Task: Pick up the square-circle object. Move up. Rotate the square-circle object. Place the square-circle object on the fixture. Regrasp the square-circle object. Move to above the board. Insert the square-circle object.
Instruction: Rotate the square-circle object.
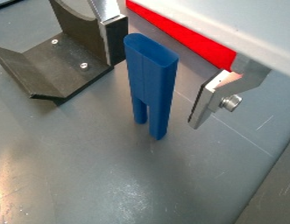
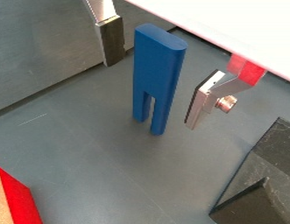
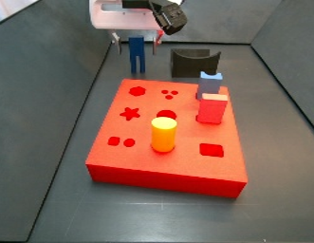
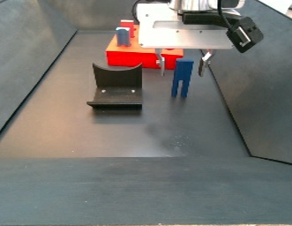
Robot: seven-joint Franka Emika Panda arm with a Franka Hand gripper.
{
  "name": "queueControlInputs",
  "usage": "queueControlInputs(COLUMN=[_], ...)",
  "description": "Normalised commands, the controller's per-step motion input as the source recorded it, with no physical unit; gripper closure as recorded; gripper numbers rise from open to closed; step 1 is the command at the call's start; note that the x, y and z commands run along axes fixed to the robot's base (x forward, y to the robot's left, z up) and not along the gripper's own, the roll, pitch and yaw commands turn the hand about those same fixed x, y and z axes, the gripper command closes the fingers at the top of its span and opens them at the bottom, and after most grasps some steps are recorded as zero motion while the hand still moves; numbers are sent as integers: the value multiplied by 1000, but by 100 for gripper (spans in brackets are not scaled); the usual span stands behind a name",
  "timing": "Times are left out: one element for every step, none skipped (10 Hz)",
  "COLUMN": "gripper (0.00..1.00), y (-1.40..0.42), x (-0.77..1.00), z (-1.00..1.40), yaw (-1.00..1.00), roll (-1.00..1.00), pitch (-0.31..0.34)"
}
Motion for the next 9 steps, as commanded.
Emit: queueControlInputs(gripper=[0, 0, 0, 0, 0, 0, 0, 0, 0], y=[13, 13, 13, 13, 13, 13, 13, 13, 135], x=[1, 1, 1, 1, 1, 1, 1, 1, 0], z=[-2, -2, -2, -2, -2, -2, -2, -2, 1000], yaw=[-4, -5, -5, -5, -5, -5, -5, -5, -5], roll=[-239, -239, -239, -239, -239, -239, -239, -238, -238], pitch=[3, 3, 3, 3, 3, 3, 3, 3, 3])
